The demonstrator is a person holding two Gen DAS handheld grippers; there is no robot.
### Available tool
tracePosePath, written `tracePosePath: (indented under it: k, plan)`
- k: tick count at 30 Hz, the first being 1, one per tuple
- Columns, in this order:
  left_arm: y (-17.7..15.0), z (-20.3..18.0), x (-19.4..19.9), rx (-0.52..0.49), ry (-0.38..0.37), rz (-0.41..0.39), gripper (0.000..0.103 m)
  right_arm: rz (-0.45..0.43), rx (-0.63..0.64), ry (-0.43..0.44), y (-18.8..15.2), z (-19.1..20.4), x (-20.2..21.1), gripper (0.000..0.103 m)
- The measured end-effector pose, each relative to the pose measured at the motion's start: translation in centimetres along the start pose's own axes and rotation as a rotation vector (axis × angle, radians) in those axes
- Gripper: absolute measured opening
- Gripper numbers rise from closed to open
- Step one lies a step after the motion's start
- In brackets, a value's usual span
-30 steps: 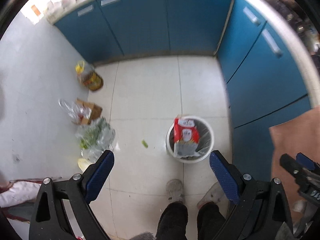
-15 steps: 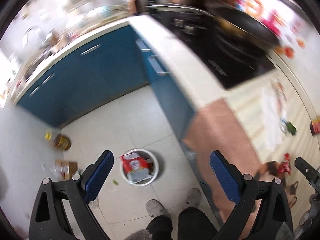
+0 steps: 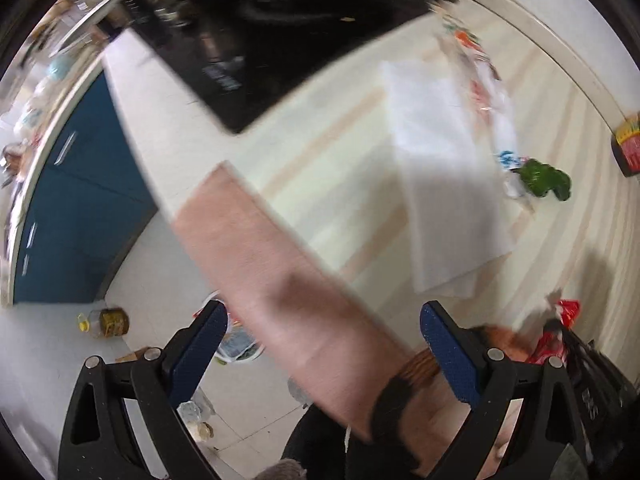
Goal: Collect trash
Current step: 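Grasp the white paper towel with the left tool while the right tool grasps the red wrapper, then carry the paper towel and red wrapper down to the bin and release both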
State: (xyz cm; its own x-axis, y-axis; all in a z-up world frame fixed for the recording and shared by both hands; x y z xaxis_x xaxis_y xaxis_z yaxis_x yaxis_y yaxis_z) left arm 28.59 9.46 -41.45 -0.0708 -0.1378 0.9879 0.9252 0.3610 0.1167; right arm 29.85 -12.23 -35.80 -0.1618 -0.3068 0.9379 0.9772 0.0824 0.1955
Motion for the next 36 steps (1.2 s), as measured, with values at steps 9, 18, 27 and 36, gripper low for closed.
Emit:
tracePosePath:
  k: [9, 18, 27, 36]
  plan:
    - [5.4, -4.1, -4.1, 0.073, -0.19, 0.067, 0.062, -0.086, -0.138, -0.049, 4.6, -7.8, 2.7, 0.001]
    - [4.6, -3.2, -1.7, -0.003, -0.145, -0.015, 0.0, -0.123, -0.169, -0.064, 6.8, -9.4, 3.8, 0.001]
    - [-0.1, 6.9, 5.5, 0.115, -0.079, -0.172, 0.0, -0.108, 0.0, 0.047, 6.0, 0.5, 5.2, 0.001]
    - [-9.8, 18.6, 7.1, 0.297, -0.056, -0.175, 0.0, -0.02, 0.237, 0.154, 0.5, 16.7, 3.1, 0.001]
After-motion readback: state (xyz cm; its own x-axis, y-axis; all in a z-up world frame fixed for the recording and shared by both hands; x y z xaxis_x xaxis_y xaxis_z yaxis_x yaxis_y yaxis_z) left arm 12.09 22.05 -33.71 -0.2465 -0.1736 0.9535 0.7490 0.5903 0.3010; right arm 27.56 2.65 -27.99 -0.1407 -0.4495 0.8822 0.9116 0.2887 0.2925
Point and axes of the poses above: each gripper's, at about its wrist camera, not at the fingertips, and x roughly against the way its jaws point, z to its left, y to its top, the point moved 7 cm from there along -x, roughly the way its jaws point, and after that the axes turned 6 degrees about -x, right-handed, at the moved point
